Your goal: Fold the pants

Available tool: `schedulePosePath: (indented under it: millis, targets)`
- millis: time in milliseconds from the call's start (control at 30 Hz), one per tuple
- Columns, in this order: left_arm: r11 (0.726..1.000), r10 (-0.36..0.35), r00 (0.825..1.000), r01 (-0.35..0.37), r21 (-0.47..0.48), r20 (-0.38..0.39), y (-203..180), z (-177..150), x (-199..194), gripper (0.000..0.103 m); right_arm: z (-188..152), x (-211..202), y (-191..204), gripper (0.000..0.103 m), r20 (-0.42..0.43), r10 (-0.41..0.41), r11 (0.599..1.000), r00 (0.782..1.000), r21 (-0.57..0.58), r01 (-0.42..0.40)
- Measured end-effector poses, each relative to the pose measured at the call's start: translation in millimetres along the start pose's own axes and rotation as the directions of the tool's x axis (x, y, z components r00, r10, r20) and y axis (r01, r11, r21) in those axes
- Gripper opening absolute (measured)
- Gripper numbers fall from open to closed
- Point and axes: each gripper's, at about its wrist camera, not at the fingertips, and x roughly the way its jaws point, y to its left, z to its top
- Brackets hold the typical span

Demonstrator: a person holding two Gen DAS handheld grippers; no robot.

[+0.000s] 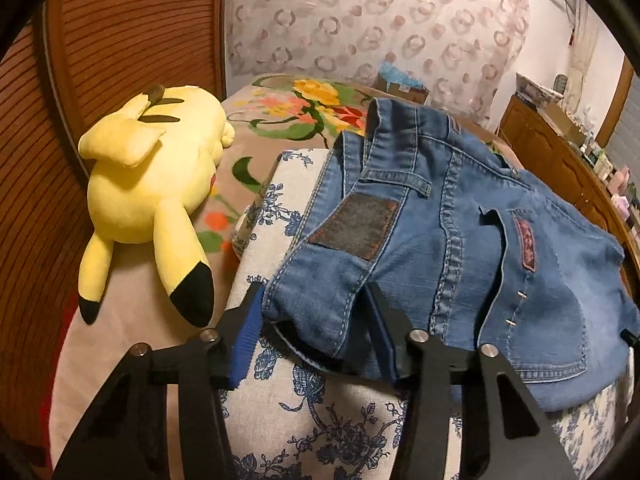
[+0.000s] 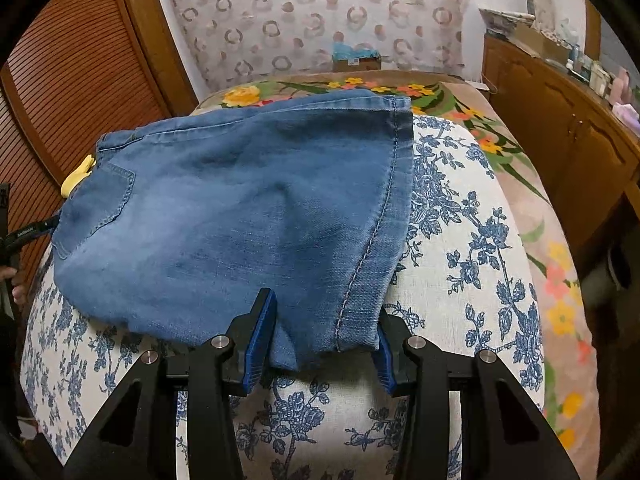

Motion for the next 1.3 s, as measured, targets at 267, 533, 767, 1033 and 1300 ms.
schedulePosePath:
  millis: [267,533,767,1033,1300]
  targets:
    - [0.999,-0.031,0.999,0.031,0.005,0.028,-4,1,-11,0.013,-1,-1,-5,0.025,0.014,0.009,1.000,1.000,0.015,-0.009]
    - [0.999,-0.036,0.993,0.032,0.034,0.110,-12,3,-46,0.009,0,-19,-5,0.009,0.085,0.050,0.998,0.995,0.025,-0.052]
    - [0.998,-0.047,0.985,0.039,0.055,0.164,-20,-3,-75,0.008,-2,-41,-8,0.008,0.159,0.034,0.999,0.987,0.003,-0.035]
    - [0.996,-0.081,0.970,0.067,0.066,0.228,-26,-25,-113,0.008,-12,-72,-7,0.007,0.221,0.015,0.999,0.975,-0.033,-0.008]
    - [0.993,-0.115,0.956,0.100,0.070,0.269,-25,-66,-146,0.008,-57,-103,-13,0.007,0.261,0.017,0.999,0.965,-0.033,-0.009]
